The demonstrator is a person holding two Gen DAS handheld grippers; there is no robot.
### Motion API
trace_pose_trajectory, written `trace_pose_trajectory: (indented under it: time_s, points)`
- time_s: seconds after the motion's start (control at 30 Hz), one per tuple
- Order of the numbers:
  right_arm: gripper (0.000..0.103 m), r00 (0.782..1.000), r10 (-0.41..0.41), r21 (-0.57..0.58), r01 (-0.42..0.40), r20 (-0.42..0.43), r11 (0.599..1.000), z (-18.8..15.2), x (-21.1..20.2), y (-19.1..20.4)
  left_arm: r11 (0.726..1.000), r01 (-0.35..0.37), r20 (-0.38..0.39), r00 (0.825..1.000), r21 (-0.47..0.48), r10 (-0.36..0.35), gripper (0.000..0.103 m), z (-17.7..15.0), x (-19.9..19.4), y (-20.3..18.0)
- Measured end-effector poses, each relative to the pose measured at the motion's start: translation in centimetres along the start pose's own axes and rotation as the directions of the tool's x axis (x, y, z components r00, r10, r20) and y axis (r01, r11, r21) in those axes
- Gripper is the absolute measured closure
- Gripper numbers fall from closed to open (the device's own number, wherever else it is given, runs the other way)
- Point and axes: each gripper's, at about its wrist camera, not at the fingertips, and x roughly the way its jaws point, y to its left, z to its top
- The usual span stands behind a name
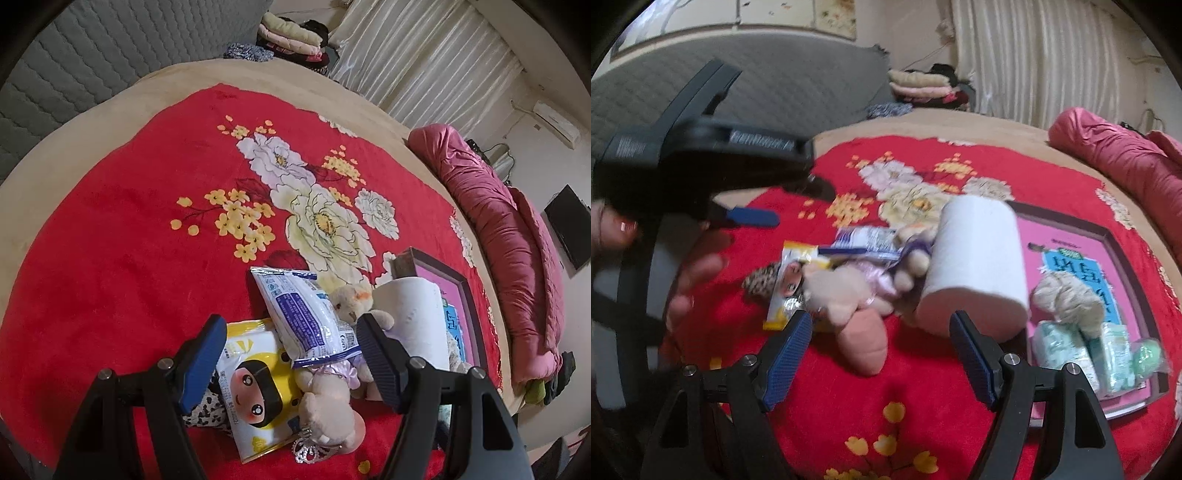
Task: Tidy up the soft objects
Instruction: 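Grasp the blue-and-white wipes pack with the left gripper while the right reaches toward the pink makeup sponge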
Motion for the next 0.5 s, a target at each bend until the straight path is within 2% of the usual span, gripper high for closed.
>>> trace_pose_trajectory:
  time_s: [0.13, 0.27, 0.37, 0.5]
  points:
    - [0.025, 0.999, 0.028, -0.022, -0.028, -0.029, 0.999, -0.7, 0.8, 0.5, 0.993, 0.072, -0.084, 0.993, -0.089, -0.08, 0.031, 0.7, 2.2, 1.3]
    - [0.025, 0.998, 0.04, -0.036, -0.041, -0.042, 0.998, -1.1, 1.2, 0.7, 0.99, 0.054, -0.119, 0.99, -0.13, -0.069, 0.031, 1.7, 4.0, 2.2]
    - [0.025, 0.998, 0.043, -0.043, -0.045, -0.038, 0.998, -1.2, 1.3, 0.8, 0.967, 0.111, -0.191, 0.969, -0.228, -0.156, 0.031, 2.8, 6.1, 3.3]
    - [0.025, 0.998, 0.048, -0.035, -0.049, -0.032, 0.998, -1.1, 1.4, 0.6, 0.973, 0.082, -0.243, 0.961, -0.214, -0.134, 0.031, 3.7, 8.0, 2.9]
